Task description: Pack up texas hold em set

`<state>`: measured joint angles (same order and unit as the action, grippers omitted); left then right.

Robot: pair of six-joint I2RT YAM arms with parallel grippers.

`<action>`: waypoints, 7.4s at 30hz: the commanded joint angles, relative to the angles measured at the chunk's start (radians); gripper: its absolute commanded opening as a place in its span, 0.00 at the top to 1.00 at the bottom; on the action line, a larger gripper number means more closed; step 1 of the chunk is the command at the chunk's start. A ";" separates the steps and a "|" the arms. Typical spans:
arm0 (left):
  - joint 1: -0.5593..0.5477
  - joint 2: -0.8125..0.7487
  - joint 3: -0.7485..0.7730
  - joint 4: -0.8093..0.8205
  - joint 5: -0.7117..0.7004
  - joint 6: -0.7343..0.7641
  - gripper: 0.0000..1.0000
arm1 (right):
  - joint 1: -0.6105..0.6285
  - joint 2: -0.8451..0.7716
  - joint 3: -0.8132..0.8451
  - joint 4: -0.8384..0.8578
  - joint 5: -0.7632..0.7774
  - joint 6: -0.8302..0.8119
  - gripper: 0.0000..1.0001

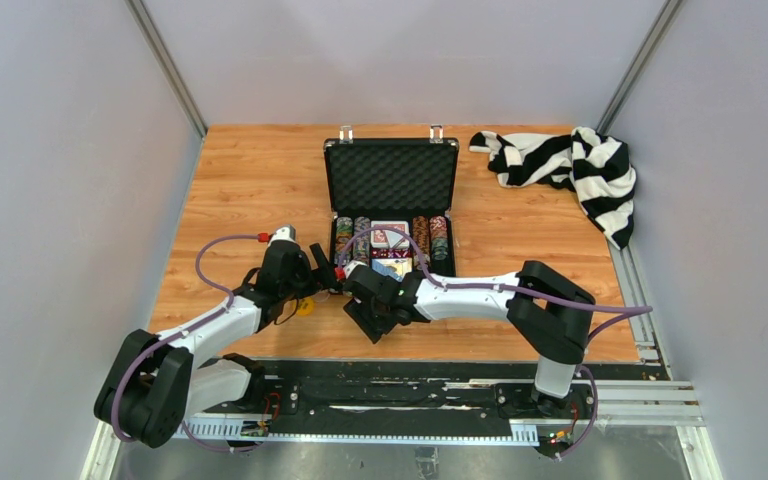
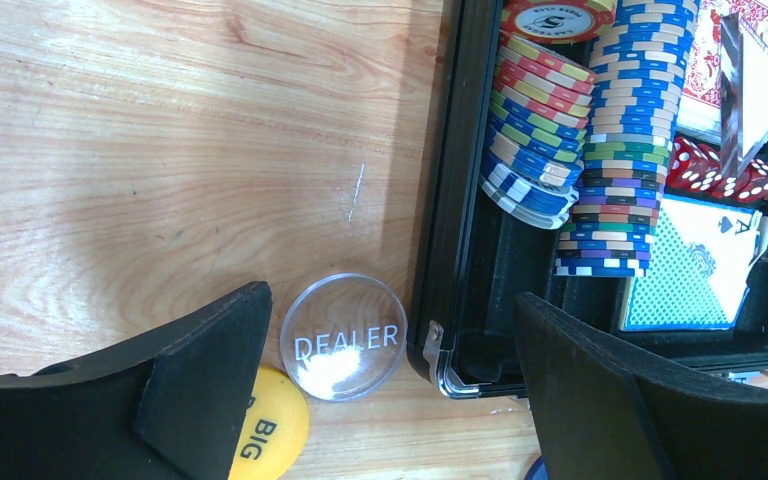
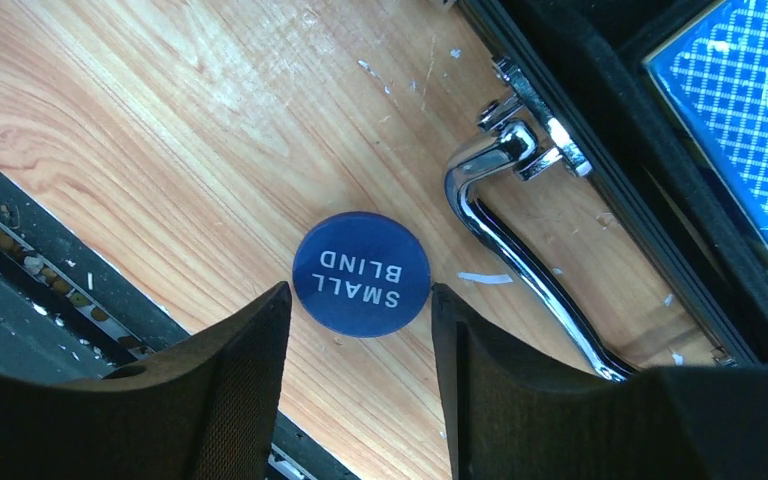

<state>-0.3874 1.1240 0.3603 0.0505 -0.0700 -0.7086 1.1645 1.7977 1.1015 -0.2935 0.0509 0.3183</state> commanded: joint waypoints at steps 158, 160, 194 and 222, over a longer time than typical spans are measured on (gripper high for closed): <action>0.023 -0.032 -0.022 -0.017 0.034 0.001 0.00 | -0.150 -0.057 0.125 -0.272 0.218 -0.067 0.37; 0.022 -0.029 -0.023 -0.015 0.031 0.004 0.00 | -0.152 -0.058 0.107 -0.254 0.203 -0.079 0.38; 0.022 -0.038 -0.041 -0.006 0.017 0.007 0.00 | -0.150 -0.073 0.065 -0.205 0.152 -0.083 0.99; 0.027 -0.009 -0.017 -0.014 0.014 0.026 0.01 | -0.515 -0.056 -0.023 0.334 -0.598 0.138 0.99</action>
<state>-0.3740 1.1172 0.3405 0.0864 -0.0555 -0.7017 0.6559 1.6951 1.0737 -0.0441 -0.3954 0.3996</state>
